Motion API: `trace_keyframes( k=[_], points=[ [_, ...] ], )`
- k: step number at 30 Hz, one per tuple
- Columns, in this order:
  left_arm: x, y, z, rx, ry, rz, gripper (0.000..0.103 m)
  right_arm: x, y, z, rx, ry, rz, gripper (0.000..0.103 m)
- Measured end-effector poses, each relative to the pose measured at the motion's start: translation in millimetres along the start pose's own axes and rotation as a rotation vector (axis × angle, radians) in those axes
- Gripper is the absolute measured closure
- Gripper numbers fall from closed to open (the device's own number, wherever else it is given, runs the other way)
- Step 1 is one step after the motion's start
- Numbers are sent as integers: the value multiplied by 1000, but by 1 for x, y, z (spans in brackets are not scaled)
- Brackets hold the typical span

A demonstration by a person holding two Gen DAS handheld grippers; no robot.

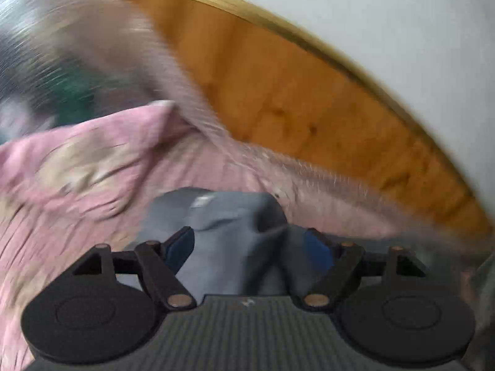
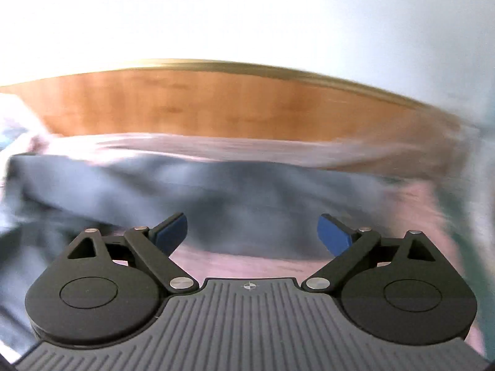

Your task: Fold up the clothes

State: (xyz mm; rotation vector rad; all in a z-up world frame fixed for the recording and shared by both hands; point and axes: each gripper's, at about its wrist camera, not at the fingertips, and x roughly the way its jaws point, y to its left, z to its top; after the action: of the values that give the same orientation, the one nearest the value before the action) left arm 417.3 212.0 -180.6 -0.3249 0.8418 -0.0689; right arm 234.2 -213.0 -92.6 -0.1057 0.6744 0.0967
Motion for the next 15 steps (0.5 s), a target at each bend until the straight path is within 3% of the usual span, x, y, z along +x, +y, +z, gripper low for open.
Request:
trace_keyframes(
  k=[1,2,6,9,11,13,15],
  points=[
    [15,-15,-4,48,11,2,94,10,18,13,4,2,58,10],
    [22,-29,-15,85,20,12,101,20,37,25,8,5,116,10],
    [11,-94,-77,269,-5,-35,101,62,101,91,21,11,351,6],
    [-4,-139,-131,433,-30,3,101,106,174,129,-77,74,527,2],
    [-7,-155,-157,496,-36,15,100,146,232,137,-209,177,620,2],
    [-5,-157,-171,493,-21,6,99,192,287,127,-355,347,696,2],
    [-5,-156,-183,488,-7,-8,98,218,326,105,-490,478,728,11]
  ],
)
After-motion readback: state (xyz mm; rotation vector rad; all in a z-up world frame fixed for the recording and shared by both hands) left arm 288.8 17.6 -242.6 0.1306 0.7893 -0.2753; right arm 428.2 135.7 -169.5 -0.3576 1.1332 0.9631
